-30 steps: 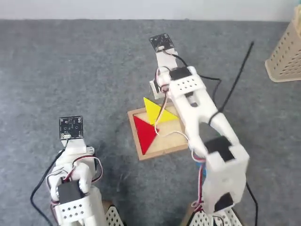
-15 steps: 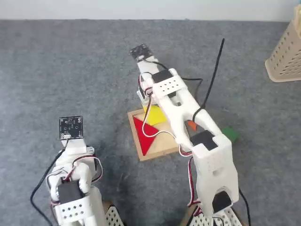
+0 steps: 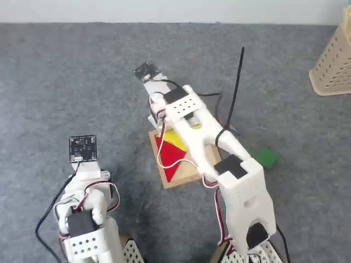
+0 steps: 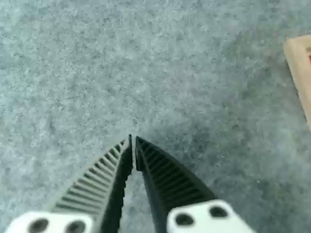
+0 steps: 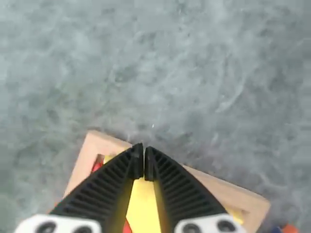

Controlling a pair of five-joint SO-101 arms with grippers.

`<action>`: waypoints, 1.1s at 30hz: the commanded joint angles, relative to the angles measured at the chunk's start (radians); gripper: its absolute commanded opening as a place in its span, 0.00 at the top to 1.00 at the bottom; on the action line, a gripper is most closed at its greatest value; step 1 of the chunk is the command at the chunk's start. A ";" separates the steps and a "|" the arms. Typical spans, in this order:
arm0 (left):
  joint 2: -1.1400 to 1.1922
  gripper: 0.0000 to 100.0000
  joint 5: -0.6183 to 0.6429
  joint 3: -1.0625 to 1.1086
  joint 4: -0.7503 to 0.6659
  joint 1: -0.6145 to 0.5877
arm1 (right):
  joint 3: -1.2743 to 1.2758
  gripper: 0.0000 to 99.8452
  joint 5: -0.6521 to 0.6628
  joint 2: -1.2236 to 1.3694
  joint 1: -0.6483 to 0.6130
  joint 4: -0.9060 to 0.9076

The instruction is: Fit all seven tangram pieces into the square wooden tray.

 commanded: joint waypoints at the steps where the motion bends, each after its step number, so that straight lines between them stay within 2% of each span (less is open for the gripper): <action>1: -0.014 0.99 0.008 -0.010 0.008 0.003 | -0.003 0.99 0.025 -0.033 0.004 0.005; 7: -0.014 0.99 0.008 -0.010 0.008 0.003 | 0.037 0.99 0.026 -0.053 0.090 0.002; 12: -0.014 0.99 0.008 -0.010 0.008 0.003 | 0.101 0.99 0.018 -0.213 0.122 0.007; 17: -0.014 0.99 0.008 -0.010 0.008 0.003 | 0.269 0.99 0.018 -0.446 0.174 0.012; 26: -0.014 0.99 0.008 -0.010 0.008 0.003 | 0.603 0.99 0.026 -0.782 0.401 0.016; 30: -0.014 0.99 0.008 -0.010 0.008 0.003 | 0.710 0.99 0.029 -0.849 0.423 0.107; 33: -0.014 0.99 0.008 -0.010 0.008 0.003 | 0.770 0.99 0.080 -0.871 0.426 0.153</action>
